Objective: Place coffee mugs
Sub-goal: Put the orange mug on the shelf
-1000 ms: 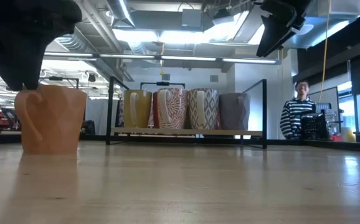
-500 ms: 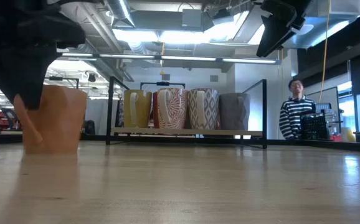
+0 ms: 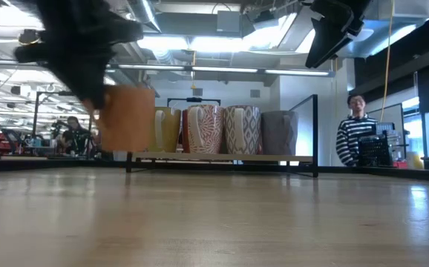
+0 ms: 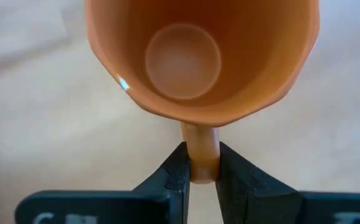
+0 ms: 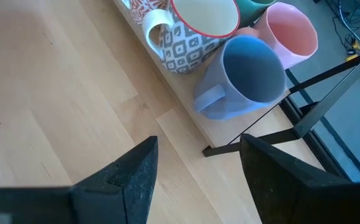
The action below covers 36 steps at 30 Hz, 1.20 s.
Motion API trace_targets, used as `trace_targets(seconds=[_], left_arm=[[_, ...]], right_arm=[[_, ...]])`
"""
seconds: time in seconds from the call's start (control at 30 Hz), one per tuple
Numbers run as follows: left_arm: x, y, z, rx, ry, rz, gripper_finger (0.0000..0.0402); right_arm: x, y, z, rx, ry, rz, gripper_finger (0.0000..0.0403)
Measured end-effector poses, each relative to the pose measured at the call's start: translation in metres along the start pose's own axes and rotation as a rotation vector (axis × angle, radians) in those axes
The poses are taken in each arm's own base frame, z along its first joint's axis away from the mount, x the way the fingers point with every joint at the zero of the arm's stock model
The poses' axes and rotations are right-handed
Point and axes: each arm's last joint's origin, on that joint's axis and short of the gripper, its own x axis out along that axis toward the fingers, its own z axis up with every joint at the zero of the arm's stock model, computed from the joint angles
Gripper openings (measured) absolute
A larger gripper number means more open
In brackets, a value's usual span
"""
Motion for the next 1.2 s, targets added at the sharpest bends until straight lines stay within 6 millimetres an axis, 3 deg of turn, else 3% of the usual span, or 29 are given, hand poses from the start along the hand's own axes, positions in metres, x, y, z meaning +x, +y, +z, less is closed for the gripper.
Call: trace_targets(seconds=[0.27,0.53,0.8,1.2], left_arm=[[0.020,0.002,0.062,0.050,-0.123,-0.006,0.0044],[0.039,0.014,0.103,-0.017,-0.168,0.062,0.0044],[0.049,0.017,0.126,-0.022,-0.168,0.019,0.0044],[0.056,0.025,0.137,-0.038,-0.105,0.014,0.0044]], right_arm=[[0.000,0.000,0.000,0.000,-0.008,-0.014,0.0214],[0.000,-0.001,0.000,0.027,-0.003,-0.012,0.0214],[0.000,-0.001,0.000,0.028,-0.003,-0.012,0.0214],[0.000,0.000,0.000,0.035,-0.006,-0.010,0.0214]])
